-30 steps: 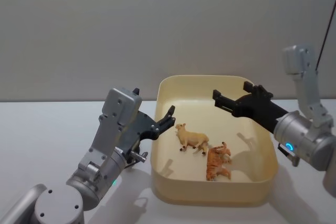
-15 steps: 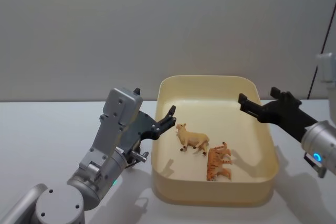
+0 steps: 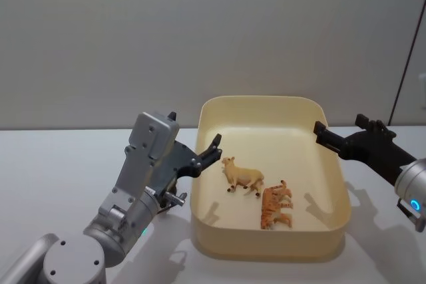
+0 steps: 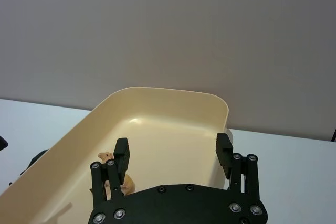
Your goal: Pick up the toy alternately with two hands and place it into the central storage box.
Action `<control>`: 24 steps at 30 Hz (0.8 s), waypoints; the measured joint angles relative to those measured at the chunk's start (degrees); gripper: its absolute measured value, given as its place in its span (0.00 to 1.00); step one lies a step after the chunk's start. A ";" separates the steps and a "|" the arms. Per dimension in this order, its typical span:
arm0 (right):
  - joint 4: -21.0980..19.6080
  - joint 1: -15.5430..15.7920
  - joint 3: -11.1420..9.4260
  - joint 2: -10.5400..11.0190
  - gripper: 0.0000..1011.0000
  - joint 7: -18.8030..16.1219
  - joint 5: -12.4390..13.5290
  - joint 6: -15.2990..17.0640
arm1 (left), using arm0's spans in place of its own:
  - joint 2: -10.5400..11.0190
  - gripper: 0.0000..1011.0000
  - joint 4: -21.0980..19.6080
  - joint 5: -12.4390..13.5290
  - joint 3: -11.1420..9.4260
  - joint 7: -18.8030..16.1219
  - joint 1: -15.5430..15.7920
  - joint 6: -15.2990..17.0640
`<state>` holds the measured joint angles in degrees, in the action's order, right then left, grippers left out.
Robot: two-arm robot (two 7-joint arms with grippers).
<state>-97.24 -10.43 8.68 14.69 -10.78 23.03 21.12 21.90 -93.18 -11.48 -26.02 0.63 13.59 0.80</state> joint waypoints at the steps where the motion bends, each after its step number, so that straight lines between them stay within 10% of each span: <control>1: -0.07 0.07 -0.04 0.05 0.99 0.03 0.06 0.00 | 0.00 0.99 0.00 0.00 0.00 0.00 0.00 0.00; 24: -0.98 0.91 -0.46 0.67 0.99 0.45 0.69 0.04 | 1.83 0.99 -0.85 -3.99 1.02 0.15 -2.09 2.00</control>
<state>-98.22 -9.51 8.21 15.35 -10.33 23.73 21.16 23.73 -94.03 -15.47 -25.01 0.78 11.50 2.79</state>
